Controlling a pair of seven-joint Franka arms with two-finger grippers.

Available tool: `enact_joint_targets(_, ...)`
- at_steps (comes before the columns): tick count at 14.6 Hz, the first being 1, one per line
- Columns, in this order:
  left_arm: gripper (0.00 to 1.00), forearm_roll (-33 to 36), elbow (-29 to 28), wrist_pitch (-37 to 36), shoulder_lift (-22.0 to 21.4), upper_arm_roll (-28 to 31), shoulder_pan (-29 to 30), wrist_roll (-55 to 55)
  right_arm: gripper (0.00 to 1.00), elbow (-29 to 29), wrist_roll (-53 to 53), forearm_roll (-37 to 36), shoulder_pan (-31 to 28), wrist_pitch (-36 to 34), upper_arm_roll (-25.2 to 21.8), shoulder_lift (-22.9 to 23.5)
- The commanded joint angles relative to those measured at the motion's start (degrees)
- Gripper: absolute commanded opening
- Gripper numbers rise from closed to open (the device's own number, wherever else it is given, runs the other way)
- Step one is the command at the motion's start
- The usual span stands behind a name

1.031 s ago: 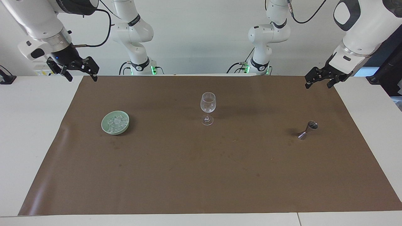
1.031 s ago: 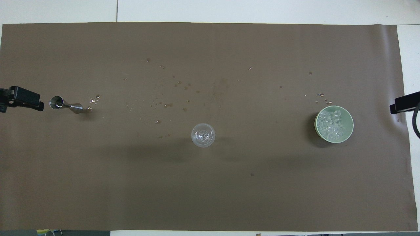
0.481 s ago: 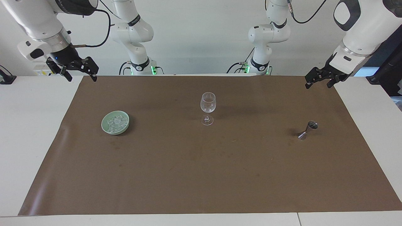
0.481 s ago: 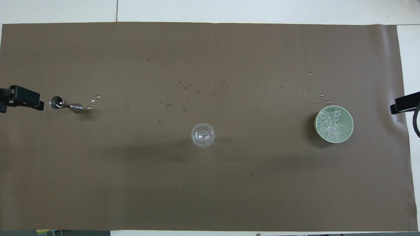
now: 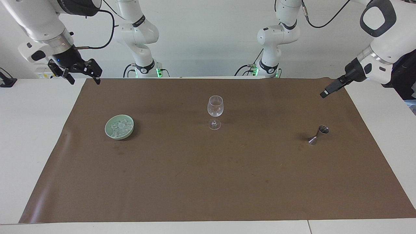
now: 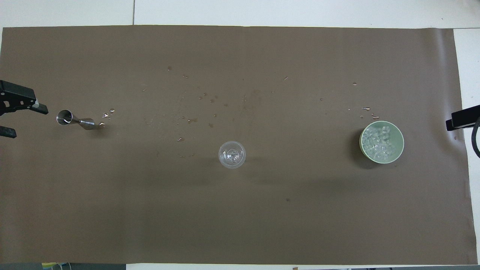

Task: Pour wine and add ice with both arms
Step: 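Reach the left gripper to the small metal cup and grasp it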

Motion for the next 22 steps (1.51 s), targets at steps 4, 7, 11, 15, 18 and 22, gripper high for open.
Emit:
enact_joint_targets(4, 1.0, -8.92, 9.93, 0.35, 13.48, 5.11, 2.64, -21.94, 1.0, -0.87, -1.27, 0.02, -0.67, -0.2, 0.3, -0.94)
enact_joint_targets(7, 1.0, -11.66, 12.66, 2.72, 19.12, 8.3, 2.19, -27.22, 1.0, -0.87, -1.27, 0.02, -0.67, -0.29, 0.3, -0.94)
enact_joint_targets(11, 1.0, -15.86, 12.49, 4.75, 25.44, 8.3, 6.39, -28.91, 1.0, -0.87, -1.27, 0.02, -0.67, -0.29, 0.3, -0.94)
enact_joint_targets(15, 1.0, -21.58, 7.42, 7.11, 27.39, 8.21, 8.61, -28.56, 1.0, -0.96, -1.27, 0.02, -0.67, -0.29, 0.3, -0.94)
enact_joint_targets(18, 1.0, -26.67, -2.35, 12.22, 25.98, 7.42, 11.85, -27.95, 1.0, -0.87, -1.27, 0.02, -0.67, -0.29, 0.3, -0.94)
enact_joint_targets(22, 1.0, -37.04, -9.73, 13.37, 24.06, 7.51, 12.3, -27.59, 1.0, -0.96, -1.27, 0.02, -0.67, -0.2, 0.3, -0.94)
